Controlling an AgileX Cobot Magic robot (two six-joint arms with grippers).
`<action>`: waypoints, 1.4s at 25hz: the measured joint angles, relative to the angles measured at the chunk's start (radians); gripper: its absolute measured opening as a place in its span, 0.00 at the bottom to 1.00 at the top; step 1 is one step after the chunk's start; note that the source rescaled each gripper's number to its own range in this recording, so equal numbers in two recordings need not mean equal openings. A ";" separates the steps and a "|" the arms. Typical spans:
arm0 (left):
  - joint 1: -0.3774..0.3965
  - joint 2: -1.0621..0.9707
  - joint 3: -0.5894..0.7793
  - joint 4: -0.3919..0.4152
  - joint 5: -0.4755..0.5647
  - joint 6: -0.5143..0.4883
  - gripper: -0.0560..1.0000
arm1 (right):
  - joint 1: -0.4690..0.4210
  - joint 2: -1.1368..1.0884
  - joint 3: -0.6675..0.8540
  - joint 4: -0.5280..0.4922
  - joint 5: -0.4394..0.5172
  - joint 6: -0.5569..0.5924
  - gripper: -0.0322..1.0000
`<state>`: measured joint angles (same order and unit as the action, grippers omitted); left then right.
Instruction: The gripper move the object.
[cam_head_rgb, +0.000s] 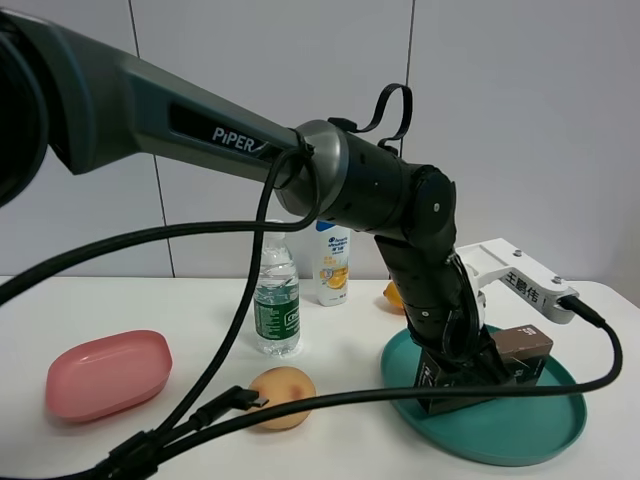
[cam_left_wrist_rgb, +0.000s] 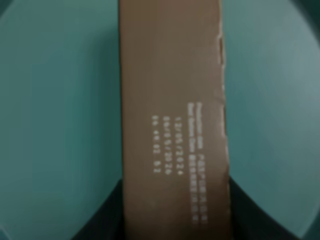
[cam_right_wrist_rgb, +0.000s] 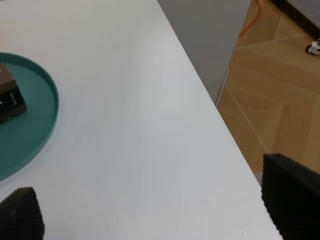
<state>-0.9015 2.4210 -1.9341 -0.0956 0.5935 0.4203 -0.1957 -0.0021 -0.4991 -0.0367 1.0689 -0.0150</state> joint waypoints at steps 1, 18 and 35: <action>0.001 0.000 0.000 0.000 -0.010 0.000 0.07 | 0.000 0.000 0.000 0.000 0.000 0.000 1.00; 0.002 -0.038 0.000 -0.022 -0.024 -0.093 0.99 | 0.000 0.000 0.000 0.000 0.000 0.000 1.00; 0.122 -0.536 -0.013 0.401 0.168 -0.404 1.00 | 0.000 0.000 0.000 0.000 0.000 0.000 1.00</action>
<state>-0.7795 1.8846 -1.9469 0.3057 0.7618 0.0163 -0.1957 -0.0021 -0.4991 -0.0367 1.0689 -0.0150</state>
